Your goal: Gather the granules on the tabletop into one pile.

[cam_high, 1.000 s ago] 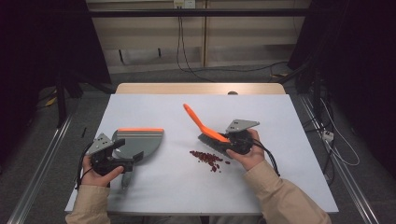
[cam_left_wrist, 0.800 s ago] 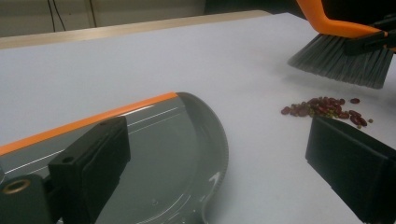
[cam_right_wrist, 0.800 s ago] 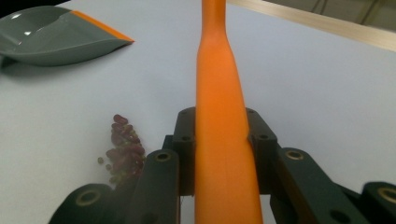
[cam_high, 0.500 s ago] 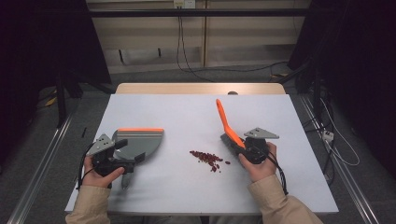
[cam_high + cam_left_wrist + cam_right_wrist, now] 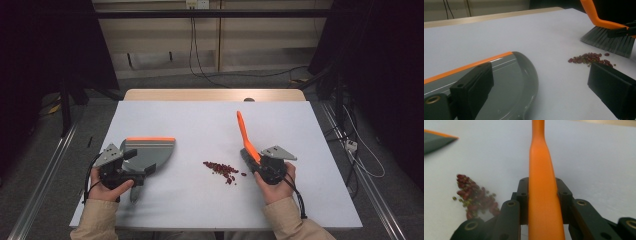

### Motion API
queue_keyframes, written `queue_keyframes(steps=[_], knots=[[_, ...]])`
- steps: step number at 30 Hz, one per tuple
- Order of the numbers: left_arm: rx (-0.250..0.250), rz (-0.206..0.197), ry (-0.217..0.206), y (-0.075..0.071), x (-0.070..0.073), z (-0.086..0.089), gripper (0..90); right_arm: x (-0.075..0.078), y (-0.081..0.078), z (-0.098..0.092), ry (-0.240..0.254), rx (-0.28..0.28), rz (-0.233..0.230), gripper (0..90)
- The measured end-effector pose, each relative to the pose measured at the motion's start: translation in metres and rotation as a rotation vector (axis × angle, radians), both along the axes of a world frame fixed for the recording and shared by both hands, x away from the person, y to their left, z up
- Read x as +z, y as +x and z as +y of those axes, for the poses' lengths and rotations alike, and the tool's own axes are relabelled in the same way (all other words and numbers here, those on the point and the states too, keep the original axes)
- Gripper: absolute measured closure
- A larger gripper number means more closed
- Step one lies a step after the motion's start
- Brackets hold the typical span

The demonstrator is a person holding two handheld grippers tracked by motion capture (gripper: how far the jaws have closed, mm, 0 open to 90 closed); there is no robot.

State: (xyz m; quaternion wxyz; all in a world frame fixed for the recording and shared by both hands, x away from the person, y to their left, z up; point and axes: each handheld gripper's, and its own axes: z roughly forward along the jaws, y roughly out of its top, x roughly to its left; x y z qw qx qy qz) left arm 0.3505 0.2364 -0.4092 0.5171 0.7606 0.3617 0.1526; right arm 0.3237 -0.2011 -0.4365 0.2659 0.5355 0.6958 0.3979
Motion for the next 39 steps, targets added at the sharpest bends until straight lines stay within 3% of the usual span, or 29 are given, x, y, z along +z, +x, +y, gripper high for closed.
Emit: queue_keyframes(steps=[7, 17, 32, 39], knots=[[-0.007, -0.003, 0.012, 0.0, 0.0, -0.002, 6.3, -0.005, -0.006, 0.031, -0.027, -0.013, -0.047, 71.0], [-0.004, -0.003, 0.009, 0.0, 0.0, -0.002, 6.3, -0.008, -0.003, 0.053, -0.016, -0.045, -0.074, 70.9], [-0.006, -0.003, 0.009, 0.0, 0.0, -0.002, 6.3, -0.01, 0.002, 0.077, -0.012, -0.044, -0.093, 70.6], [-0.006, -0.002, 0.011, 0.0, 0.0, -0.002, 6.3, -0.01, 0.005, 0.08, 0.014, -0.037, -0.084, 70.7]])
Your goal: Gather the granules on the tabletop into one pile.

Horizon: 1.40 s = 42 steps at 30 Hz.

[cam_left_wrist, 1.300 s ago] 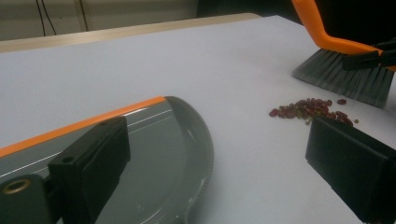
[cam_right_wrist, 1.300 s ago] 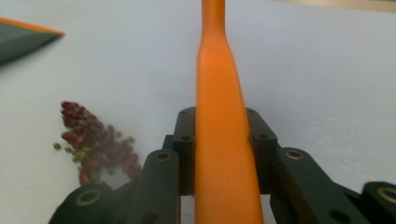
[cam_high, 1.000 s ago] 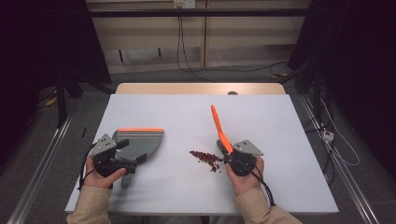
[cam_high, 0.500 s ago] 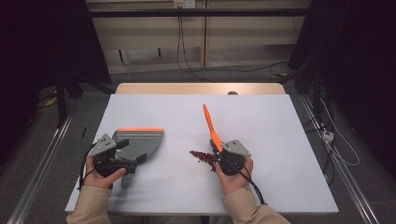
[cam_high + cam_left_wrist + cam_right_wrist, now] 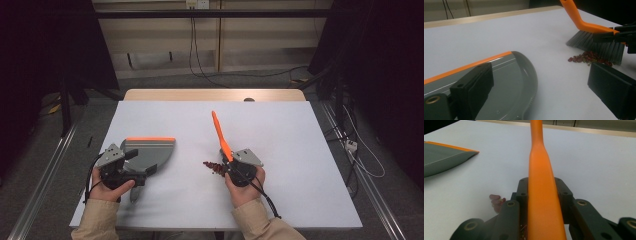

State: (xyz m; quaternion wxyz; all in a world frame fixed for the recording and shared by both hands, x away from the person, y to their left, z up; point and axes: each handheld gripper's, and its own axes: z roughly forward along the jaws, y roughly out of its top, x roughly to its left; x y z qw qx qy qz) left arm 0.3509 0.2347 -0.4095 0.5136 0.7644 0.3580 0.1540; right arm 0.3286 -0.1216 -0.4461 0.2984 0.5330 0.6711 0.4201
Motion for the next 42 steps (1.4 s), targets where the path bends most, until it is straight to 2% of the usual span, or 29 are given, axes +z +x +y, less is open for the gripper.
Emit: queue_keyframes(steps=[12, 21, 26, 29, 33, 34, 40, 42], knots=[[0.0, 0.001, 0.004, 0.0, 0.0, 0.0, 6.3, -0.001, 0.004, 0.006, 0.023, 0.002, -0.003, 70.7], [-0.001, 0.0, 0.006, 0.0, 0.0, 0.0, 6.3, 0.0, 0.006, 0.007, 0.02, 0.008, -0.008, 70.8], [0.004, 0.002, 0.003, 0.0, -0.001, 0.001, 6.3, 0.0, 0.011, -0.003, 0.057, 0.01, 0.002, 71.0], [0.003, 0.0, 0.007, 0.001, -0.001, 0.001, 6.3, 0.001, 0.012, -0.008, 0.059, 0.019, -0.003, 71.0], [0.002, 0.002, 0.012, 0.001, -0.002, 0.0, 6.3, 0.005, 0.014, -0.015, 0.074, 0.049, -0.016, 71.0], [0.004, 0.004, 0.012, 0.001, -0.002, 0.0, 6.4, 0.006, 0.015, -0.017, 0.091, 0.062, -0.016, 71.0], [0.003, 0.007, 0.016, 0.001, -0.002, 0.0, 6.4, 0.008, 0.015, -0.03, 0.091, 0.055, -0.019, 71.0], [0.004, 0.007, 0.016, 0.001, -0.002, 0.0, 6.4, 0.008, 0.018, -0.032, 0.07, 0.051, -0.018, 71.0]])
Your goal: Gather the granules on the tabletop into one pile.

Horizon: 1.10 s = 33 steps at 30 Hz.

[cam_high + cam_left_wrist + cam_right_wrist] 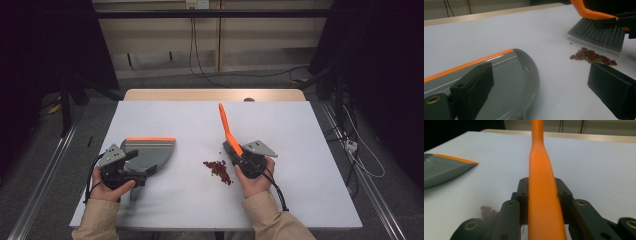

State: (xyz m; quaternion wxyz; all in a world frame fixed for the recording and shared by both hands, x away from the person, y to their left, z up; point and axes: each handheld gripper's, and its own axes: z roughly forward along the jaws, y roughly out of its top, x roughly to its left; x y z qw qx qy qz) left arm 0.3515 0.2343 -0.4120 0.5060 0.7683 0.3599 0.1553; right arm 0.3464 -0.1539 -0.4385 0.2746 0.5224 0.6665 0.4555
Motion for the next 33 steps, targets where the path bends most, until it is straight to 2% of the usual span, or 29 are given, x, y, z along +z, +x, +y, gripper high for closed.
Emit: queue_keyframes(steps=[2, 5, 7, 10, 12, 14, 16, 22, 27, 30, 33], knots=[[0.0, 0.0, -0.003, 0.0, 0.0, 0.0, 6.5, -0.002, 0.008, -0.002, -0.014, 0.018, -0.005, 71.0], [0.001, -0.004, -0.006, 0.0, 0.001, 0.0, 6.4, -0.004, 0.021, 0.0, -0.073, 0.053, -0.023, 71.0], [0.004, 0.0, -0.009, 0.0, 0.001, 0.001, 6.4, -0.006, 0.03, 0.003, -0.069, 0.09, -0.016, 71.0], [0.005, -0.001, -0.004, 0.001, 0.0, 0.003, 6.4, -0.007, 0.038, 0.011, -0.116, 0.128, -0.018, 71.0], [0.007, -0.003, -0.005, 0.001, 0.0, 0.004, 6.5, -0.009, 0.039, 0.016, -0.117, 0.175, -0.017, 71.0], [0.009, -0.001, -0.005, 0.001, 0.0, 0.004, 6.4, -0.008, 0.034, 0.02, -0.154, 0.209, -0.016, 71.0], [0.01, 0.003, -0.003, 0.002, 0.0, 0.003, 6.4, -0.007, 0.03, 0.02, -0.165, 0.231, -0.016, 71.0], [0.007, -0.001, -0.003, 0.001, 0.0, 0.003, 6.5, -0.003, 0.018, 0.015, -0.185, 0.3, -0.005, 71.0], [0.008, -0.001, -0.003, 0.001, 0.0, 0.003, 6.5, 0.003, 0.009, 0.008, -0.172, 0.361, -0.003, 71.0], [0.009, 0.0, -0.004, 0.001, -0.001, 0.003, 6.4, 0.008, 0.01, -0.001, -0.169, 0.37, -0.054, 71.0], [0.01, 0.001, 0.0, 0.001, 0.0, 0.003, 6.5, 0.011, 0.024, -0.015, -0.128, 0.431, -0.105, 71.0]])
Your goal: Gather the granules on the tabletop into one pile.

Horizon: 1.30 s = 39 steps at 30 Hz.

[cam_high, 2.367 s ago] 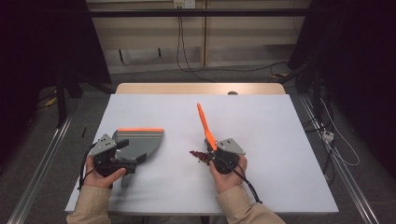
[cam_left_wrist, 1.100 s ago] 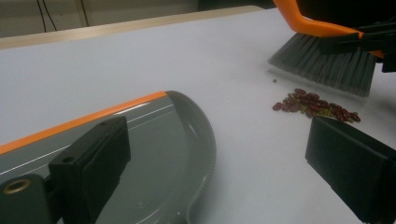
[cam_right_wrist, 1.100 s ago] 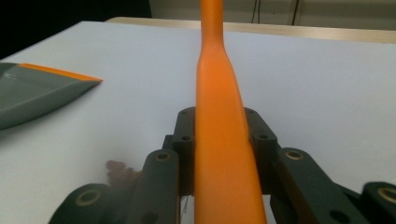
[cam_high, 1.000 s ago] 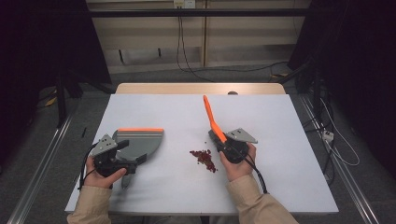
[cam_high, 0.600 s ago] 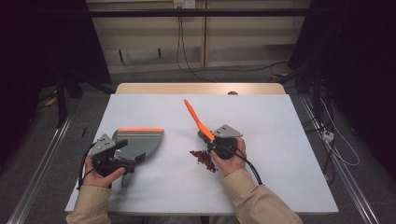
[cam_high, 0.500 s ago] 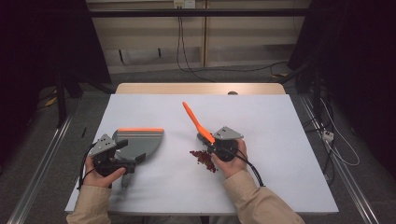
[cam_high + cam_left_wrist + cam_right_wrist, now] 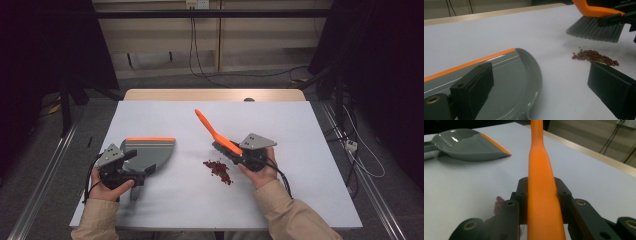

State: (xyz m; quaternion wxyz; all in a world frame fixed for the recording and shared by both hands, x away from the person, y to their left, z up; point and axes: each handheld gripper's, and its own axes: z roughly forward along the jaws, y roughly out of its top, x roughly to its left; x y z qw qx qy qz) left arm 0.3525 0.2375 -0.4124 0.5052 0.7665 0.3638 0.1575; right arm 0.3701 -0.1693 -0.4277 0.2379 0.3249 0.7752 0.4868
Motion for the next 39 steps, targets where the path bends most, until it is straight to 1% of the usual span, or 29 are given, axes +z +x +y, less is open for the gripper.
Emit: queue_keyframes(steps=[2, 4, 8, 9, 10, 11, 12, 13, 15, 16, 17, 18, 19, 20, 21, 25, 26, 29, 32, 33, 39], knots=[[0.001, 0.002, 0.001, 0.0, 0.0, 0.0, 6.5, 0.001, 0.014, -0.008, 0.024, 0.067, 0.003, 71.0], [0.003, 0.003, 0.002, 0.0, 0.0, 0.0, 6.4, -0.001, 0.026, -0.01, 0.044, 0.135, 0.007, 71.1], [0.015, 0.005, 0.0, 0.0, 0.0, 0.003, 6.5, -0.009, 0.052, -0.007, 0.012, 0.257, 0.022, 71.0], [0.018, 0.005, -0.002, 0.0, 0.0, 0.003, 6.5, -0.01, 0.056, -0.006, 0.01, 0.275, 0.024, 71.1], [0.022, 0.005, -0.001, 0.0, 0.0, 0.005, 6.5, -0.011, 0.061, -0.004, 0.011, 0.313, 0.027, 71.1], [0.024, 0.007, 0.002, 0.001, -0.001, 0.005, 6.5, -0.012, 0.066, -0.002, 0.006, 0.344, 0.02, 71.1], [0.027, 0.009, 0.002, 0.001, -0.001, 0.006, 6.4, -0.013, 0.068, -0.001, 0.005, 0.363, 0.019, 71.0], [0.03, 0.012, 0.001, 0.001, -0.002, 0.006, 6.5, -0.013, 0.072, 0.001, 0.003, 0.395, 0.017, 71.0], [0.036, 0.015, 0.001, 0.002, -0.003, 0.007, 6.4, -0.014, 0.077, 0.004, -0.017, 0.431, -0.001, 71.1], [0.037, 0.015, 0.001, 0.002, -0.003, 0.008, 6.4, -0.015, 0.08, 0.006, -0.019, 0.472, -0.005, 71.0], [0.04, 0.016, 0.0, 0.002, -0.003, 0.008, 6.4, -0.017, 0.081, 0.007, -0.023, 0.491, -0.006, 71.0], [0.045, 0.017, -0.003, 0.001, -0.003, 0.008, 6.4, -0.019, 0.084, 0.009, -0.031, 0.528, 0.003, 71.0], [0.045, 0.015, -0.003, 0.001, -0.003, 0.009, 6.5, -0.021, 0.085, 0.011, -0.042, 0.542, 0.013, 71.1], [0.044, 0.015, 0.003, 0.001, -0.002, 0.01, 6.5, -0.023, 0.085, 0.011, -0.02, 0.562, 0.021, 71.1], [0.048, 0.014, -0.001, 0.001, -0.002, 0.011, 6.4, -0.024, 0.085, 0.011, -0.01, 0.584, 0.026, 71.1], [0.058, 0.016, -0.002, 0.0, -0.002, 0.013, 6.4, -0.021, 0.077, 0.01, -0.047, 0.628, 0.029, 70.9], [0.06, 0.016, -0.008, 0.0, -0.003, 0.013, 6.4, -0.021, 0.075, 0.01, -0.049, 0.638, 0.035, 70.9], [0.061, 0.015, -0.005, 0.0, -0.002, 0.014, 6.5, -0.021, 0.068, 0.009, -0.049, 0.659, 0.039, 70.7], [0.062, 0.014, -0.005, -0.001, -0.002, 0.015, 6.4, -0.021, 0.064, 0.008, -0.052, 0.67, 0.038, 70.6], [0.065, 0.015, -0.007, -0.001, -0.002, 0.016, 6.4, -0.02, 0.062, 0.008, -0.06, 0.671, 0.033, 70.6], [0.065, 0.016, -0.004, -0.003, -0.001, 0.017, 6.4, -0.02, 0.051, 0.006, -0.06, 0.69, 0.03, 70.6]])
